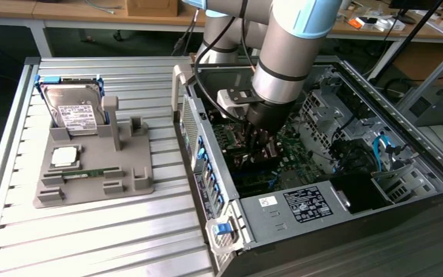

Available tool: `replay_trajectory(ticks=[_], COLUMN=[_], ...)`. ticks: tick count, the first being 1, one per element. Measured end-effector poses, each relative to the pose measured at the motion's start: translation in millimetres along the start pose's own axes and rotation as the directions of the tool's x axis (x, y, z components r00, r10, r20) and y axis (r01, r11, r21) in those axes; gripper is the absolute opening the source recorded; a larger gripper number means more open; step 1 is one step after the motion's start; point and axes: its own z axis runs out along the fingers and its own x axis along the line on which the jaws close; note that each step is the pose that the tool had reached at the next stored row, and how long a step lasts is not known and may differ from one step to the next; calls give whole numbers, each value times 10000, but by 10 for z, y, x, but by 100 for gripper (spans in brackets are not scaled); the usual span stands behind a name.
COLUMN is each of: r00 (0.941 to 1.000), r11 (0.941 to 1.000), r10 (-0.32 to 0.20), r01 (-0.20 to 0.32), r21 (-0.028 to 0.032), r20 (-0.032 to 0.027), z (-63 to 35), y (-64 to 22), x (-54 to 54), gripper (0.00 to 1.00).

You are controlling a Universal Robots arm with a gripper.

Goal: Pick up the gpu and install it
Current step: 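Insert the gpu into the slot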

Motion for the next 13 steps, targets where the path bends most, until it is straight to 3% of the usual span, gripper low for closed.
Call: replay_trajectory(ticks=[13], r00=[10000], r11=[10000], r10=[1], r01=[-1], r21=[-2], r20=[13], z=[18], y=[-1], x=[-2], gripper=[28])
